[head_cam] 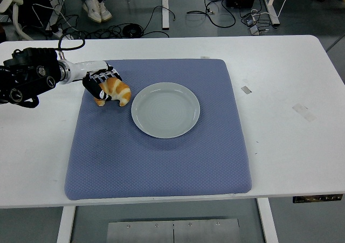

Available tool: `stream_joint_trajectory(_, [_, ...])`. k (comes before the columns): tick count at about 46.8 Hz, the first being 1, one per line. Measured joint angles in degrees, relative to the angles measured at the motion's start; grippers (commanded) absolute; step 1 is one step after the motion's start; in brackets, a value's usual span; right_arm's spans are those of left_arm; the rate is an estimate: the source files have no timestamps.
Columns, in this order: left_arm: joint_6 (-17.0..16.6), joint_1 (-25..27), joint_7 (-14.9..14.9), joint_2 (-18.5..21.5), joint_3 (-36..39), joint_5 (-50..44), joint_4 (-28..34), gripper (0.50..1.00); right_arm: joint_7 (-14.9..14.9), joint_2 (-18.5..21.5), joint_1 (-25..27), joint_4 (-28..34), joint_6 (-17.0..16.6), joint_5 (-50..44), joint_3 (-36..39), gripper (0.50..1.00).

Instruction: Place the bread on the plate

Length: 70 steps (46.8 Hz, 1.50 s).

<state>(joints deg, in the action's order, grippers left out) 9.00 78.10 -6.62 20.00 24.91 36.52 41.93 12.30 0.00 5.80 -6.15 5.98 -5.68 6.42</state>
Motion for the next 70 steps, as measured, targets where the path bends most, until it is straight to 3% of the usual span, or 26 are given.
stream_joint_trajectory(31, [0.7, 3.7, -0.4, 1.2, -3.7, -4.2, 1.1, 0.708, 0.0, 0.0, 0.0, 0.0, 0.0, 0.0, 0.0, 1.0])
stream_joint_trajectory(70, [0.8, 4.5, -0.4, -6.8, -7.6, -4.4, 5.3, 0.718, 0.0, 0.0, 0.0, 0.0, 0.0, 0.0, 0.0, 1.0])
